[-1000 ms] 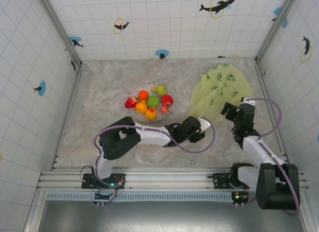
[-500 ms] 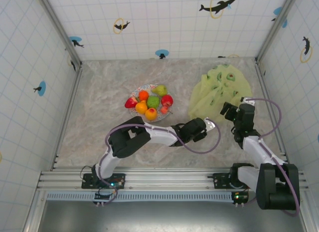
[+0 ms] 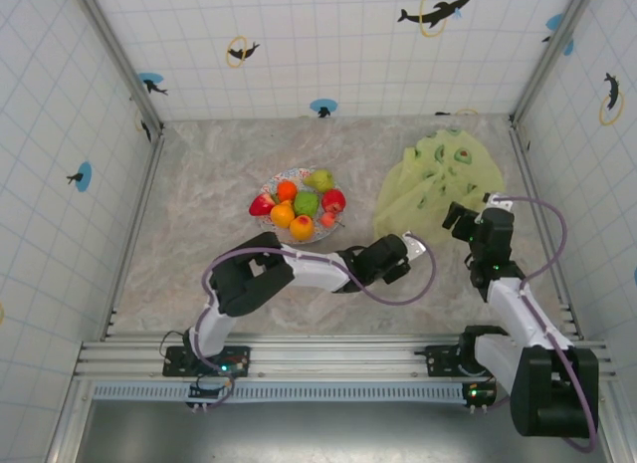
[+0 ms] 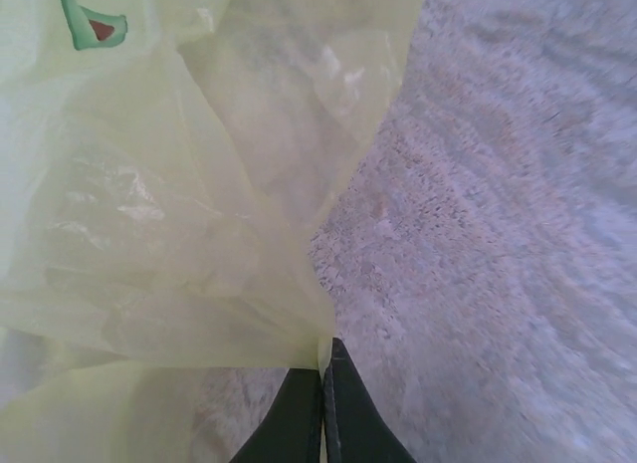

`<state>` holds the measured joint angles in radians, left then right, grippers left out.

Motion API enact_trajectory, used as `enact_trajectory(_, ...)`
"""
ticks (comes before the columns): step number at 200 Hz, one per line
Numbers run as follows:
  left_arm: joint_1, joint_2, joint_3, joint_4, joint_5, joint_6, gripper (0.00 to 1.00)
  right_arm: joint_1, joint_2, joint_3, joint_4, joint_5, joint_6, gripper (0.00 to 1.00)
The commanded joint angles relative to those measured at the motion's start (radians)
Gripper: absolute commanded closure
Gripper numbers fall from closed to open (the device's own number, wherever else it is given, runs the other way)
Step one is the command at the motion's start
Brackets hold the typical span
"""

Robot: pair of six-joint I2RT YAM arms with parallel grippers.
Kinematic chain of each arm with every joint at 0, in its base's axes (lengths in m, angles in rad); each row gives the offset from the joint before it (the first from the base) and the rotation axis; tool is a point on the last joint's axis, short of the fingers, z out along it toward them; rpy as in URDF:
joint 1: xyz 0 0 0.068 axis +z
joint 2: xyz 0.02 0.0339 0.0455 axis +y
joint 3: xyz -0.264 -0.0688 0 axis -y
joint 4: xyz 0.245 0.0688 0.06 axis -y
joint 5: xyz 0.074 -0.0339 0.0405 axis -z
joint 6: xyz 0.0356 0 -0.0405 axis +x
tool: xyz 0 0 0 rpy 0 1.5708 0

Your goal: Place the fruits into the plastic bag

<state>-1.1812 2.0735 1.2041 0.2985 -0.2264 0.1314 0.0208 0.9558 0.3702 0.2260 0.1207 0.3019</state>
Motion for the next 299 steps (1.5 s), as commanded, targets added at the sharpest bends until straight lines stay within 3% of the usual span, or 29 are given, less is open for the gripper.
enact_trajectory(1,0.046,-0.152,-0.052,0.009,0.116,-0.057,1.0,0.042,-0.05,0.087,-0.028,-0.026,-0.127,0.0)
enact_trajectory(37,0.155,-0.311,-0.129,-0.027,0.357,-0.151,1.0,0.167,-0.06,0.174,-0.081,0.031,-0.313,0.01)
enact_trajectory(74,0.255,-0.418,-0.159,-0.048,0.51,-0.25,1.0,0.242,-0.005,0.219,-0.099,-0.011,-0.502,0.02)
enact_trajectory(125,0.328,-0.463,-0.177,-0.042,0.619,-0.325,1.0,0.28,0.076,0.184,-0.066,-0.079,-0.71,0.02)
enact_trajectory(196,0.356,-0.478,-0.185,-0.022,0.709,-0.36,1.0,0.299,0.25,0.09,0.214,0.016,-0.785,0.03)
enact_trajectory(243,0.367,-0.487,-0.186,-0.021,0.76,-0.372,1.0,0.301,0.455,0.107,0.445,0.086,-0.797,0.06)
enact_trajectory(259,0.374,-0.495,-0.19,-0.019,0.769,-0.382,1.0,0.3,0.522,0.109,0.542,0.117,-0.803,0.17)
enact_trajectory(278,0.39,-0.51,-0.199,-0.026,0.762,-0.392,1.0,0.309,0.531,0.124,0.545,0.174,-0.806,0.45)
enact_trajectory(299,0.42,-0.528,-0.207,-0.03,0.747,-0.432,1.0,0.304,0.435,0.143,0.435,0.161,-0.749,0.7)
